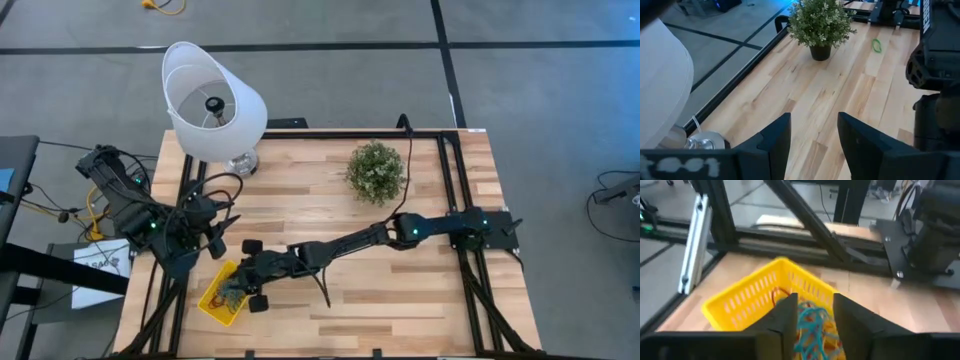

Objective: Pick and place items into bin
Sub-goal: Put the blue rubberband into the yellow bin, then put the left green rubberband into the yellow bin

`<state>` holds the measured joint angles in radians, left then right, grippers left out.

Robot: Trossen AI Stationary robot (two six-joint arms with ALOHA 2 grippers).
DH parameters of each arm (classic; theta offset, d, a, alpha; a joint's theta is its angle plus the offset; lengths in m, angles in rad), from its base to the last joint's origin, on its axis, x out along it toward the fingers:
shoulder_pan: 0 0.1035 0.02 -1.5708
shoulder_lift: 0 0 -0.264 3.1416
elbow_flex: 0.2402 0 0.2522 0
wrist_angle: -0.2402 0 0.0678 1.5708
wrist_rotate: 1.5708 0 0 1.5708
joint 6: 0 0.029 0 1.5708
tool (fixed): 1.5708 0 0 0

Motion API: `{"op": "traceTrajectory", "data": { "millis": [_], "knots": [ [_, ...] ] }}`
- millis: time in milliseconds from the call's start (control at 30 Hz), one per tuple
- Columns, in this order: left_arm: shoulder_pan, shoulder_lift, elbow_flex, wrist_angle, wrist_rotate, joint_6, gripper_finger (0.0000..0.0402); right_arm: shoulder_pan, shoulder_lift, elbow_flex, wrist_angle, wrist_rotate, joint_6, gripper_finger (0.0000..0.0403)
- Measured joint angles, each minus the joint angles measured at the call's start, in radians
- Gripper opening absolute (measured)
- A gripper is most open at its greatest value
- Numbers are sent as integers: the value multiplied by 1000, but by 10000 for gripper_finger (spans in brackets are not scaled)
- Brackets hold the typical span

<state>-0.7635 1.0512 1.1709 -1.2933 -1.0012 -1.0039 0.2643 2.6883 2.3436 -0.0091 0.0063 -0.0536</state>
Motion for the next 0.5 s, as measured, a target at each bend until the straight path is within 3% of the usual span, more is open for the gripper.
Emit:
{"op": "traceTrajectory", "data": {
  "millis": [133, 233, 500],
  "knots": [
    [0, 0, 0, 0, 3, 0, 153, 1, -24, 0, -68, -3, 0, 152],
    [0, 0, 0, 0, 30, -1, 153, 2, -79, 0, -216, -6, 0, 166],
    [0, 0, 0, -1, -9, -4, 153, 2, -287, 1, -694, -9, 34, 150]
  ]
}}
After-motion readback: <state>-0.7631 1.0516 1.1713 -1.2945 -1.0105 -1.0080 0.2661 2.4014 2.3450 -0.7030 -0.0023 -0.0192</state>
